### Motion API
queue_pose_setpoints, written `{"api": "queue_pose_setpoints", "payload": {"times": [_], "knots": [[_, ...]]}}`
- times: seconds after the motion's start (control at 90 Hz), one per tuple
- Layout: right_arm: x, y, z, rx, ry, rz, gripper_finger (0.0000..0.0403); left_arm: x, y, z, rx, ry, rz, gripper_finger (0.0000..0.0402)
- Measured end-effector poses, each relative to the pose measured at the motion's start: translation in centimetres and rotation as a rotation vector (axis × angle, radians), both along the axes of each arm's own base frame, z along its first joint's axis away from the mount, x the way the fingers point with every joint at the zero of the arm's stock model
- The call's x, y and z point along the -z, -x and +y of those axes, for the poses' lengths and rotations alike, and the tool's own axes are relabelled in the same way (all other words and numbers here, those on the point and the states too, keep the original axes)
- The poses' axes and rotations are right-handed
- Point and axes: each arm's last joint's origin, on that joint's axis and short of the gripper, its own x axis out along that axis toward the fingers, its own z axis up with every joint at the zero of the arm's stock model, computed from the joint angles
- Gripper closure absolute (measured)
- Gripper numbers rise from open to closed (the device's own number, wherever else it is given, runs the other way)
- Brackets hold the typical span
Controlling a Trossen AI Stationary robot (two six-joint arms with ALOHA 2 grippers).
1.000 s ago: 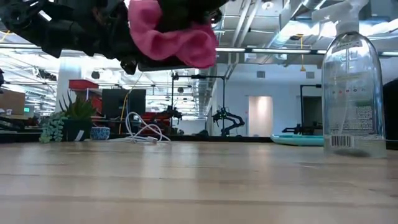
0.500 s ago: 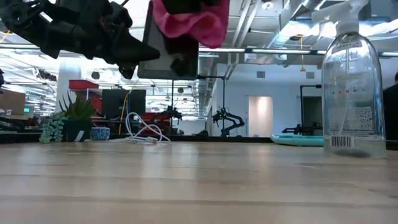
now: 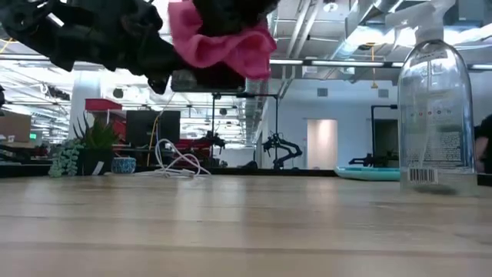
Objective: Apply microfiber cloth
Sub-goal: Wipe the front of the cellphone with the pink microfiber cloth
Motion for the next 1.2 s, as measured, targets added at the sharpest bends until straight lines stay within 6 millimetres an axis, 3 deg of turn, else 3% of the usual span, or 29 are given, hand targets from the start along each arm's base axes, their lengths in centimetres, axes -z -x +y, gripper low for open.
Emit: {"api": "queue_pose_setpoints", "payload": {"times": [0.144,0.333,0.489,0.722,0.878,1.022,1.111,1.2], "knots": [[-2.0,0.3,-0.1,0.057,0.033,-0.013,0.0403,0.0,0.0,0.0,0.003,0.007,0.001,0.0389],[1.1,0.7,0.8,-0.211,-0.148,0.178,0.0403,0.2,0.0,-0.3,0.043,-0.002,0.013,0.0389],[2.1,1.1,0.0,-0.153,-0.252,0.189,0.0403,0.2,0.0,-0.6,0.031,-0.025,0.014,0.0389],[-2.1,1.9,0.8,0.068,-0.041,-0.015,0.0403,0.1,0.0,-0.6,0.031,-0.02,0.01,0.0389],[-3.2,1.4,1.2,-0.045,-0.07,-0.087,0.0403,0.2,0.0,-0.7,0.047,-0.03,0.025,0.0389],[-1.1,0.6,1.2,-0.287,-0.224,-0.001,0.0403,0.2,0.0,-0.9,0.055,-0.031,0.018,0.0389],[1.3,0.4,1.1,-0.258,-0.283,0.087,0.0403,0.0,0.0,-1.0,0.054,-0.016,0.0,0.0389],[2.0,0.9,1.6,-0.208,-0.287,0.12,0.0403,0.0,0.0,-1.1,0.055,-0.01,0.005,0.0389]]}}
